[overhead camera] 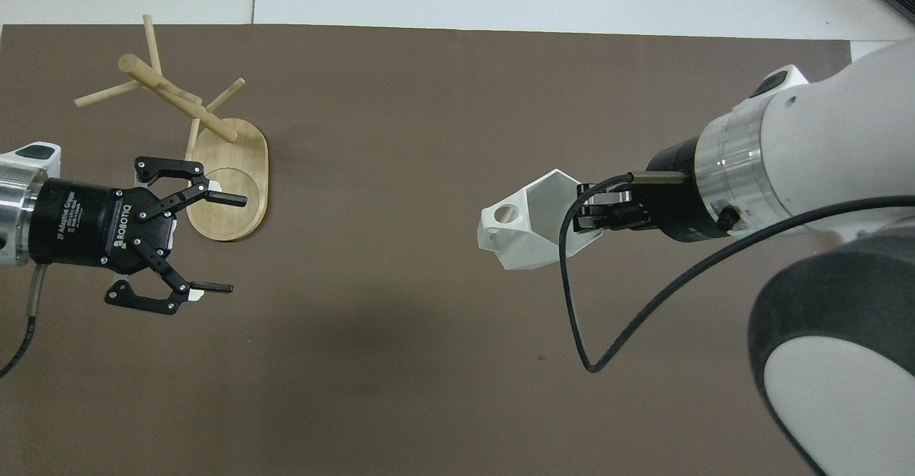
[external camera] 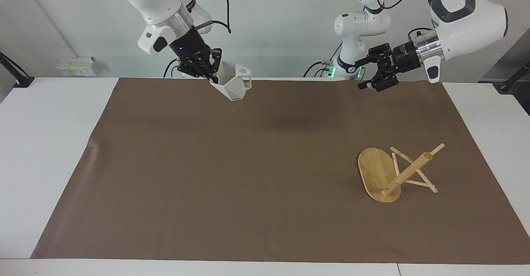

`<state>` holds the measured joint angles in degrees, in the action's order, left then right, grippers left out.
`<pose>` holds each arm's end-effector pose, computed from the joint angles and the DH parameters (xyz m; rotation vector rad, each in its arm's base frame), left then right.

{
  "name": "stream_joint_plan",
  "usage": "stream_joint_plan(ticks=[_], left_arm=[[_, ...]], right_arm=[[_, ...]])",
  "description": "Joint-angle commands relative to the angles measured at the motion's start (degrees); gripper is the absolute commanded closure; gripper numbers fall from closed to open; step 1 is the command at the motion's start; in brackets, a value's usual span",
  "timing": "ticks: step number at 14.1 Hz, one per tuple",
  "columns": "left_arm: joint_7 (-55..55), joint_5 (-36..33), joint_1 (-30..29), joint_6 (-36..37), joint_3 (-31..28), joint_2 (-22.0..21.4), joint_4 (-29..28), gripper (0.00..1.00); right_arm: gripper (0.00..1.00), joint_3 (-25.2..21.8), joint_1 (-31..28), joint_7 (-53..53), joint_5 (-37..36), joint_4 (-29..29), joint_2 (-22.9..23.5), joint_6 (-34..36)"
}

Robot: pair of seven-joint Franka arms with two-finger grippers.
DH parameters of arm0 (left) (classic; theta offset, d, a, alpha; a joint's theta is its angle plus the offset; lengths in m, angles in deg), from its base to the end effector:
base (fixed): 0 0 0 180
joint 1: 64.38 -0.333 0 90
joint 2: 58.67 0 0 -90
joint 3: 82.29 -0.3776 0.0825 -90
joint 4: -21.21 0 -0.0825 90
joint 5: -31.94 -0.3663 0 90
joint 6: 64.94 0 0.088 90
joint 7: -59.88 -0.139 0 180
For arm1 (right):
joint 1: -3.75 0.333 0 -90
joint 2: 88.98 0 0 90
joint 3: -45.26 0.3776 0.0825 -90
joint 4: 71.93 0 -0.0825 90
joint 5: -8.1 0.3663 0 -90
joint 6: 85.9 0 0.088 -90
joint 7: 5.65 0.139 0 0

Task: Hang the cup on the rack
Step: 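Carry the cup toward the left gripper while the left gripper opens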

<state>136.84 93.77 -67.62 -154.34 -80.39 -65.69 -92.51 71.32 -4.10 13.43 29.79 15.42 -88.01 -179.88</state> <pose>0.4770 -0.1132 0.6029 1.6096 1.5554 -1.0836 0.5108 0.2168 0.6834 -2.7436 0.0315 0.0408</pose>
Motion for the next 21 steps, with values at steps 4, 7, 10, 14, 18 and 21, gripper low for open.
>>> stream_joint_plan(ticks=[4, 7, 10, 14, 18, 21], left_arm=[[1.54, 8.30, 1.92, -5.60, 0.56, 1.30, -3.00, 0.00], [1.80, 13.74, 6.21, -12.62, 0.65, 0.69, -5.90, 0.00], [2.06, 15.86, 9.21, -16.59, 0.65, -0.01, -7.92, 0.00], [1.97, 16.39, 10.98, -17.57, 0.65, -0.37, -8.80, 0.00], [1.45, 16.30, 10.54, -12.20, 0.56, -1.07, -9.16, 0.00], [1.01, 16.13, 10.81, -9.49, 0.39, -1.77, -10.03, 0.00]], right_arm=[[1.00, 2.50, -0.85, 3.77, 5.91, 4.84, -2.81, -5.94], [1.00, 4.78, -0.85, 5.87, 6.00, 5.98, -2.72, -9.36], [1.00, 6.89, -0.85, 8.77, 9.06, 7.65, -2.64, -13.40], [1.00, 8.82, -0.85, 9.66, 10.92, 9.49, -2.55, -17.71], [1.00, 12.25, -0.68, 12.99, 10.92, 10.73, -2.11, -22.54], [1.00, 12.78, 0.11, 13.70, 10.92, 11.17, -1.76, -24.14]])
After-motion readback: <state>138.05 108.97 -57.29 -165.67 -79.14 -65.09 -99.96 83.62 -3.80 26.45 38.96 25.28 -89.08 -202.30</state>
